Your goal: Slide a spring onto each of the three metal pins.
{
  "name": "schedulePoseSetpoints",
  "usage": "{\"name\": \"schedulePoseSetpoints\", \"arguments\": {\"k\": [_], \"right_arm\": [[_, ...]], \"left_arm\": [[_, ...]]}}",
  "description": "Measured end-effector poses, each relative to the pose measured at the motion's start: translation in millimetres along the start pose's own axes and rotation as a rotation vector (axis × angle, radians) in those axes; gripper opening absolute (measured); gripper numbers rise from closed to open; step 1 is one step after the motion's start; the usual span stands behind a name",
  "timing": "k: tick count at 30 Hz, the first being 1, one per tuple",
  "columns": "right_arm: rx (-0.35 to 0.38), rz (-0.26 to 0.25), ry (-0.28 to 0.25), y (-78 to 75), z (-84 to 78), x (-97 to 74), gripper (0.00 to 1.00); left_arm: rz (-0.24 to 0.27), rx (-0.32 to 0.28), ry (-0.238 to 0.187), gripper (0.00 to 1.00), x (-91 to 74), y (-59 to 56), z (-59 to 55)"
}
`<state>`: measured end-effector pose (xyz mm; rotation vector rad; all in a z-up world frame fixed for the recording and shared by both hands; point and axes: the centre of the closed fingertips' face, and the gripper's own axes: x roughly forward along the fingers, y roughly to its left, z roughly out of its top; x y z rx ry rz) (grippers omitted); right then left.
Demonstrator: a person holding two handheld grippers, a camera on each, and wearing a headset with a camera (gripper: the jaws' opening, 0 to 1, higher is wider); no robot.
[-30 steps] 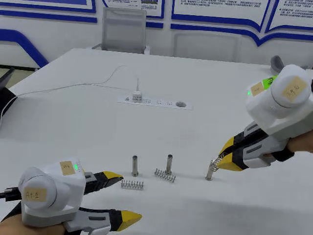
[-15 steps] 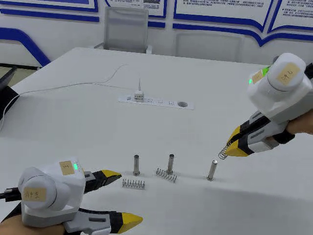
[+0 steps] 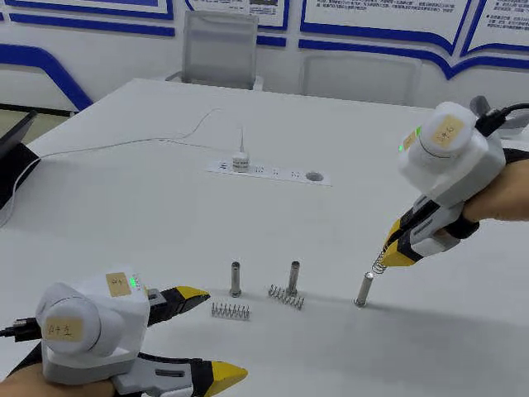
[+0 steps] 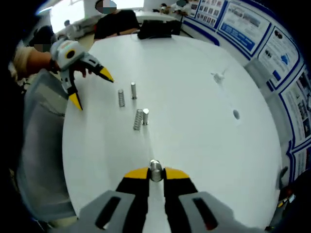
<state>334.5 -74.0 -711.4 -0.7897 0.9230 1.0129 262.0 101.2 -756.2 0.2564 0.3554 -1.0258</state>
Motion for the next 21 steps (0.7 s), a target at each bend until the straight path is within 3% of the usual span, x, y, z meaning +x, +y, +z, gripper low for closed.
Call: {"name": "schedulePoseSetpoints", "arguments": {"k": [21], "right_arm": [[-0.008, 0.028, 0.043, 1.4, -1.7, 13.9, 0.12]], "left_arm": [[0.007, -0.016, -0.002, 0.64, -1.4, 1.7, -0.7]]}}
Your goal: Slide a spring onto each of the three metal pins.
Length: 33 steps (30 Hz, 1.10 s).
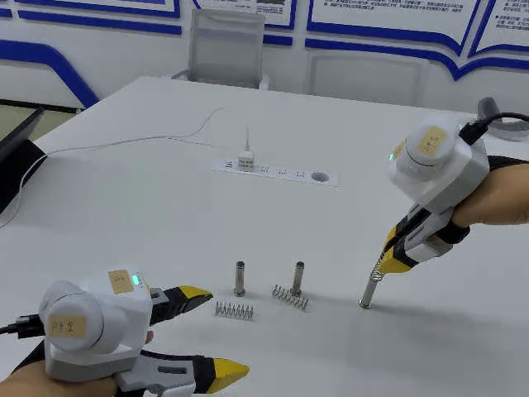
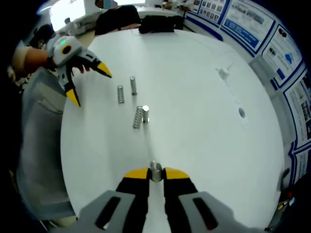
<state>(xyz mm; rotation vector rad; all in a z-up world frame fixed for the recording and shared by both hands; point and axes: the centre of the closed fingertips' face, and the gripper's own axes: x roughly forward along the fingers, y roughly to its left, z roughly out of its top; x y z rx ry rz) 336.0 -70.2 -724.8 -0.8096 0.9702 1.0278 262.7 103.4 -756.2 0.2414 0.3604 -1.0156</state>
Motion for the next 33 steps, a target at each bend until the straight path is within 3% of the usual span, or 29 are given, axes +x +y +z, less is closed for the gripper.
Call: {"name": "schedulePoseSetpoints", "arguments": {"k": [33], "right_arm": [[0.002, 0.049, 0.091, 3.9, -9.2, 32.3, 0.12]], "left_arm": [[0.007, -0.007, -0.004, 0.72, 1.0, 2.1, -0.3]]}}
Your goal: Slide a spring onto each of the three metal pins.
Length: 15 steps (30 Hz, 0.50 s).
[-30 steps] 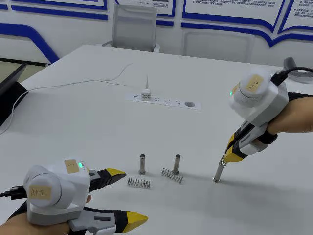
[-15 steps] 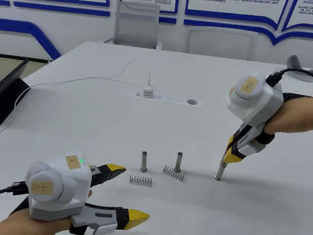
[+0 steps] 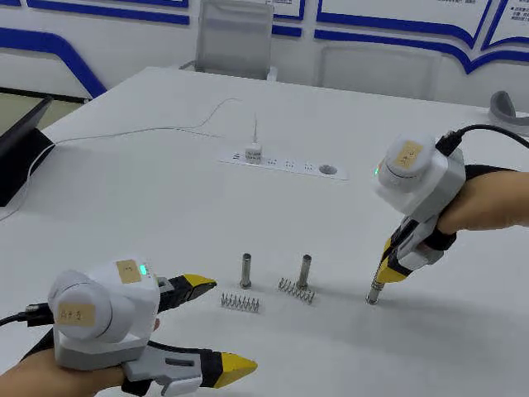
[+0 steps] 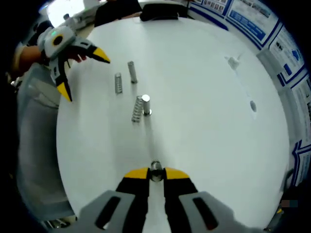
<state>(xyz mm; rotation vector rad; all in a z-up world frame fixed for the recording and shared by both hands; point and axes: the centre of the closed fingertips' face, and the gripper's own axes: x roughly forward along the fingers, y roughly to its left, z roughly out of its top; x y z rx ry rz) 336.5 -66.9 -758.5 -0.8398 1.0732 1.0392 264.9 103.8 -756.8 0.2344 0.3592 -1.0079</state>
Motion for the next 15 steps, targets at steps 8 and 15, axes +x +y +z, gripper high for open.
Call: {"name": "schedulePoseSetpoints", "arguments": {"k": [8, 15], "right_arm": [[-0.002, -0.002, 0.02, -1.3, -3.6, 9.0, 0.12], [-0.008, -0.006, 0.032, -1.1, -5.3, 14.8, 0.12]], "left_arm": [[0.0, -0.002, 0.001, 0.71, 0.0, 0.0, -1.0], [-0.004, -0.002, 0.002, 0.71, 1.3, -1.5, -0.4]]}}
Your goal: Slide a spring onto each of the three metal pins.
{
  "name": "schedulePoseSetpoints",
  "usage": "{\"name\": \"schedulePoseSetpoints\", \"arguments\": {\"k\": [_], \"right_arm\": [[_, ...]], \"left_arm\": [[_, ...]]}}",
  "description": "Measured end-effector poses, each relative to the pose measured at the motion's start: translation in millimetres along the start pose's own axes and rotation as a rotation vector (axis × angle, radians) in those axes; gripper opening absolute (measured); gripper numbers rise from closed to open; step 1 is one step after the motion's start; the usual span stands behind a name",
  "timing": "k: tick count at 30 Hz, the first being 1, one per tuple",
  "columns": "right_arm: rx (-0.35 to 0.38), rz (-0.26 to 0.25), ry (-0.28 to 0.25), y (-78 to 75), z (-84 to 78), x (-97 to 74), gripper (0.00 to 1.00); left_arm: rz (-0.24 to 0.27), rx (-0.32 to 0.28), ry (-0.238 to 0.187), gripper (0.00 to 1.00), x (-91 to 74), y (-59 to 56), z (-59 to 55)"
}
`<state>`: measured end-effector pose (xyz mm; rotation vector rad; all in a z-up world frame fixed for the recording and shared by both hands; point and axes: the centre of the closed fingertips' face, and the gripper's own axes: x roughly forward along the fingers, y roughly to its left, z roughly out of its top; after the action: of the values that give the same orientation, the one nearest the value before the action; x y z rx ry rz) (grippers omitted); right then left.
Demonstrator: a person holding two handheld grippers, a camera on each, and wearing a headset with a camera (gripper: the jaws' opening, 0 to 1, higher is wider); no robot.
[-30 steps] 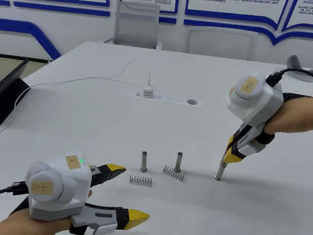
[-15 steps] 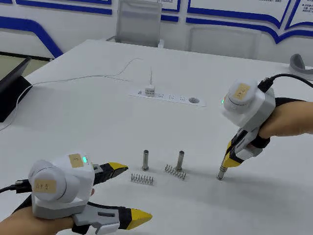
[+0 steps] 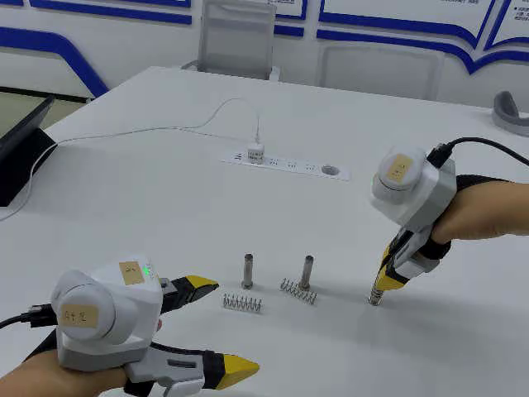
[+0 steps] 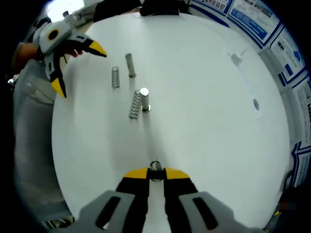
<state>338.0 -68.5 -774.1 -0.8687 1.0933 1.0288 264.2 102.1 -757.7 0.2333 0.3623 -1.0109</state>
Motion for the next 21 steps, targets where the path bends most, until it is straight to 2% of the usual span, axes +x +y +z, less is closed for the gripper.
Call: {"name": "schedulePoseSetpoints", "arguments": {"k": [21], "right_arm": [[-0.002, -0.008, 0.004, -4.5, -2.1, 11.6, 0.13]], "left_arm": [[0.003, -0.007, 0.004, 0.71, -0.6, -1.1, -2.6]]}}
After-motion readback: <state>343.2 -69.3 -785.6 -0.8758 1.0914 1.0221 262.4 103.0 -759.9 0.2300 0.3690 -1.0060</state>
